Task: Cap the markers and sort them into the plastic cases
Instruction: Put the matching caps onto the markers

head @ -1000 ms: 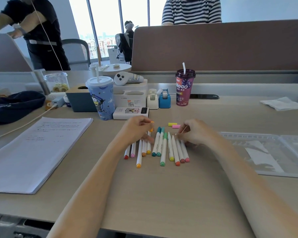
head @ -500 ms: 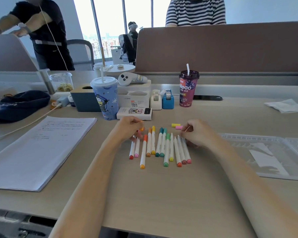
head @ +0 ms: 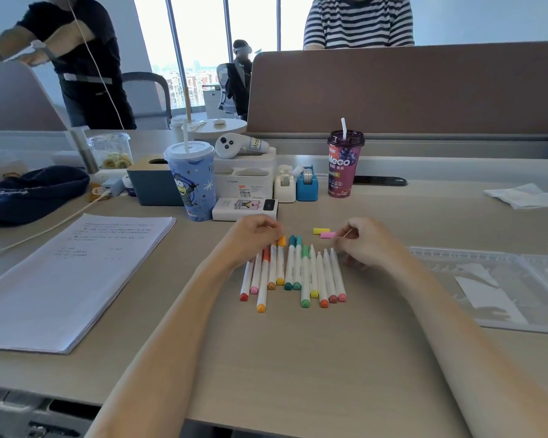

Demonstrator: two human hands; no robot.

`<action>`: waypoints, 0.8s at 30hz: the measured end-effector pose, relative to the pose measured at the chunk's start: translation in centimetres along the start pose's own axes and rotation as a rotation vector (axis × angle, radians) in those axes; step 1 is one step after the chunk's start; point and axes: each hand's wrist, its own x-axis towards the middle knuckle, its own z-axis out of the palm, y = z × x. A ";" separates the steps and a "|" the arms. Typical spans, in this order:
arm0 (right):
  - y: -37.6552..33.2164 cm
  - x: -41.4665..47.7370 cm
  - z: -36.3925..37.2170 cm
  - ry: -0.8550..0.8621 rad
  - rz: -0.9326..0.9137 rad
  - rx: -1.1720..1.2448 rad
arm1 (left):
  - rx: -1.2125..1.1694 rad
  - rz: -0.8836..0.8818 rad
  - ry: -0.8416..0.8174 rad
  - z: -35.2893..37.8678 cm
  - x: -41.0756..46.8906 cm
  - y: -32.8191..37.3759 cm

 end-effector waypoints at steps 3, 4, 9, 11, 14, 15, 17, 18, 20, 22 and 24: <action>-0.1 -0.1 0.0 -0.007 -0.012 -0.017 | 0.028 0.123 -0.043 1.1 0.2 0.0; -0.1 -0.1 0.0 -0.013 -0.018 -0.024 | 0.049 0.141 -0.055 1.4 0.3 -0.1; -0.3 -0.3 0.1 -0.062 -0.071 -0.082 | 0.068 0.144 -0.021 1.8 0.3 -0.5; -0.5 -0.4 0.4 -0.083 -0.104 -0.099 | 0.078 0.126 -0.015 1.9 0.3 -0.4; -0.9 -0.7 0.9 -0.140 -0.111 -0.127 | 0.076 0.096 0.007 1.9 0.4 -0.5; -1.0 -0.7 1.1 -0.153 -0.110 -0.137 | 0.070 0.085 0.015 1.8 0.3 -0.5; -1.1 -0.8 1.3 -0.158 -0.121 -0.145 | 0.074 0.060 0.021 1.7 0.3 -0.4; -1.2 -0.8 1.4 -0.155 -0.125 -0.148 | 0.085 0.045 0.021 1.7 0.3 -0.4; -1.3 -0.9 1.6 -0.146 -0.128 -0.153 | 0.128 0.020 0.022 1.7 0.3 -0.5; -1.3 -0.9 1.6 -0.142 -0.128 -0.158 | 0.163 0.007 0.027 1.8 0.3 -0.5; -1.1 -0.8 1.5 -0.144 -0.126 -0.159 | 0.170 0.004 0.026 1.8 0.3 -0.4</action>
